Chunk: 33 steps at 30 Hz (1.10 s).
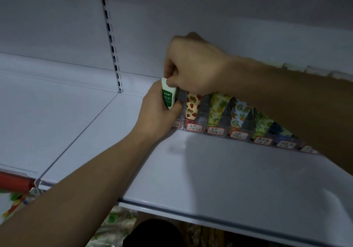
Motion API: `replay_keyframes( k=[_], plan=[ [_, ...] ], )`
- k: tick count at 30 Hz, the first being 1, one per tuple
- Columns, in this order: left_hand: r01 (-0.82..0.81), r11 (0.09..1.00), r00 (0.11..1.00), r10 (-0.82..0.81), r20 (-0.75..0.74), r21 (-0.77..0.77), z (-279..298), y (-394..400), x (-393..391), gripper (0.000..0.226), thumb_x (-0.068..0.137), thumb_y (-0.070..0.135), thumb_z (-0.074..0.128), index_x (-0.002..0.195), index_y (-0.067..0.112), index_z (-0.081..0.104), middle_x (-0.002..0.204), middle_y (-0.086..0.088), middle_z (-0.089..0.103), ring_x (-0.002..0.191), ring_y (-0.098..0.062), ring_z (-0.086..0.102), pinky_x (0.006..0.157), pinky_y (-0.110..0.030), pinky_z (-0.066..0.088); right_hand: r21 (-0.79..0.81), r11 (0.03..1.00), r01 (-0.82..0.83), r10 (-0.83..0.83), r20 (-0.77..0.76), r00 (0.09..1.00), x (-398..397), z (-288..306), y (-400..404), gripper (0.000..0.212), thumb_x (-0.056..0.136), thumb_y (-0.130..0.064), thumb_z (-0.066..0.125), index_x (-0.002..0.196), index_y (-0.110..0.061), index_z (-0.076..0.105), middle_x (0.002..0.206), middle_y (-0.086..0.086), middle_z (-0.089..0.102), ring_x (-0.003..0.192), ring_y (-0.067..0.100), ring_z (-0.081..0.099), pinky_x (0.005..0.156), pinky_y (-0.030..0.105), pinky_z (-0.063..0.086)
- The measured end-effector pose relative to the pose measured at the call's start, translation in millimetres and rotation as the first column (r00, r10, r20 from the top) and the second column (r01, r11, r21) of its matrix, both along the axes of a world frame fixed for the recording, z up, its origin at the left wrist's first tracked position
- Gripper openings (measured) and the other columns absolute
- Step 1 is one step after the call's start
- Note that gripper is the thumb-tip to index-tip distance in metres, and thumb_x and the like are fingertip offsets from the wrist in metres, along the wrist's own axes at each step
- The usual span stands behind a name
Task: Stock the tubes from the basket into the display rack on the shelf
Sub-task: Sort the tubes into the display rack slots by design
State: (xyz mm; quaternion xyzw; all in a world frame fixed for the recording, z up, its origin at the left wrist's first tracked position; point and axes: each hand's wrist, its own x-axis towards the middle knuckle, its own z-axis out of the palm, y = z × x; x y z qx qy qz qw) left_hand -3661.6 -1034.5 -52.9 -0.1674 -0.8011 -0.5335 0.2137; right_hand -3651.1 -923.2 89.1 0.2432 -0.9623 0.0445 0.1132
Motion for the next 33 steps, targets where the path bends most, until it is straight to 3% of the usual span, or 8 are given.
replay_keyframes(
  k=[6, 9, 11, 14, 18, 25, 29, 33],
  plan=[
    [0.003, 1.000, 1.000, -0.003, 0.020, -0.006, 1.3, 0.3, 2.0, 0.022, 0.087, 0.010, 0.067, 0.104, 0.018, 0.056, 0.087, 0.009, 0.064, 0.075, 0.000, 0.061, 0.060, -0.009, 0.045, -0.028, 0.997, 0.066, -0.066, -0.003, 0.998, -7.6, -6.9, -7.2, 0.014, 0.087, -0.012, 0.075, 0.101, -0.009, 0.073, 0.094, 0.007, 0.074, 0.080, 0.018, 0.072, 0.075, 0.036, 0.063],
    [-0.001, 1.000, 1.000, 0.002, 0.022, -0.017, 1.5, 0.3, 2.8, 0.021, 0.088, 0.009, 0.065, 0.103, 0.019, 0.055, 0.087, 0.007, 0.064, 0.075, -0.001, 0.061, 0.059, -0.010, 0.045, -0.023, 0.998, 0.063, -0.062, 0.028, 0.998, -4.9, -2.4, -5.4, 0.013, 0.087, -0.019, 0.077, 0.099, -0.012, 0.075, 0.090, 0.003, 0.074, 0.076, 0.013, 0.070, 0.065, 0.027, 0.060],
    [-0.001, 1.000, 0.999, 0.002, 0.037, -0.030, 1.5, 0.5, 2.1, 0.021, 0.089, 0.010, 0.064, 0.105, 0.020, 0.055, 0.090, 0.006, 0.064, 0.078, -0.001, 0.061, 0.060, -0.008, 0.046, -0.108, 0.993, 0.056, -0.055, 0.011, 0.998, -4.0, 6.7, -1.4, 0.013, 0.089, -0.026, 0.075, 0.097, -0.015, 0.077, 0.089, -0.001, 0.074, 0.075, 0.009, 0.069, 0.062, 0.018, 0.054],
    [0.001, 0.999, 1.000, 0.000, 0.029, -0.042, 1.3, 0.5, 1.1, 0.022, 0.090, 0.012, 0.062, 0.111, 0.016, 0.057, 0.098, 0.003, 0.065, 0.085, -0.002, 0.062, 0.062, -0.007, 0.046, -0.243, 0.969, 0.054, -0.069, -0.054, 0.996, -10.0, 12.0, 3.0, 0.018, 0.090, -0.029, 0.073, 0.099, -0.014, 0.076, 0.090, 0.000, 0.073, 0.077, 0.011, 0.070, 0.073, 0.023, 0.058],
    [0.002, 0.999, 0.999, -0.001, 0.038, -0.035, 0.6, 0.7, 1.4, 0.023, 0.091, 0.011, 0.062, 0.112, 0.015, 0.056, 0.098, 0.002, 0.064, 0.084, -0.004, 0.062, 0.063, -0.009, 0.049, -0.111, 0.989, 0.097, -0.104, -0.054, 0.993, -23.2, -1.0, 0.1, 0.020, 0.084, -0.021, 0.080, 0.099, -0.009, 0.074, 0.095, 0.005, 0.073, 0.079, 0.017, 0.069, 0.076, 0.031, 0.061],
    [-0.029, 0.997, 1.000, 0.029, 0.006, -0.072, 0.6, 0.7, 1.1, 0.021, 0.091, 0.012, 0.062, 0.112, 0.013, 0.057, 0.099, -0.002, 0.067, 0.084, -0.006, 0.063, 0.067, -0.023, 0.054, -0.066, 0.993, 0.097, -0.107, -0.175, 0.979, -30.5, -14.2, -3.3, 0.019, 0.087, -0.009, 0.072, 0.105, -0.005, 0.069, 0.098, 0.011, 0.070, 0.082, 0.023, 0.068, 0.079, 0.038, 0.060],
    [-0.020, 0.997, 1.000, 0.020, 0.006, -0.071, 2.8, 0.2, 3.4, 0.022, 0.092, 0.015, 0.062, 0.113, 0.016, 0.057, 0.098, 0.007, 0.065, 0.082, 0.002, 0.062, 0.064, -0.011, 0.052, -0.171, 0.978, 0.118, -0.132, -0.078, 0.988, -24.7, 2.3, 3.8, 0.013, 0.090, -0.024, 0.074, 0.099, -0.014, 0.073, 0.093, 0.000, 0.071, 0.079, 0.013, 0.068, 0.074, 0.023, 0.056],
    [-0.022, 0.999, 0.999, 0.023, 0.023, -0.050, 3.7, 0.8, 4.3, 0.028, 0.094, 0.020, 0.064, 0.121, 0.017, 0.057, 0.099, 0.016, 0.061, 0.080, 0.009, 0.059, 0.063, 0.000, 0.046, -0.288, 0.952, 0.099, -0.140, -0.123, 0.982, -23.2, 21.2, 21.5, 0.021, 0.094, -0.028, 0.069, 0.106, -0.012, 0.075, 0.104, 0.002, 0.074, 0.082, 0.008, 0.066, 0.070, 0.011, 0.046]
  ],
)
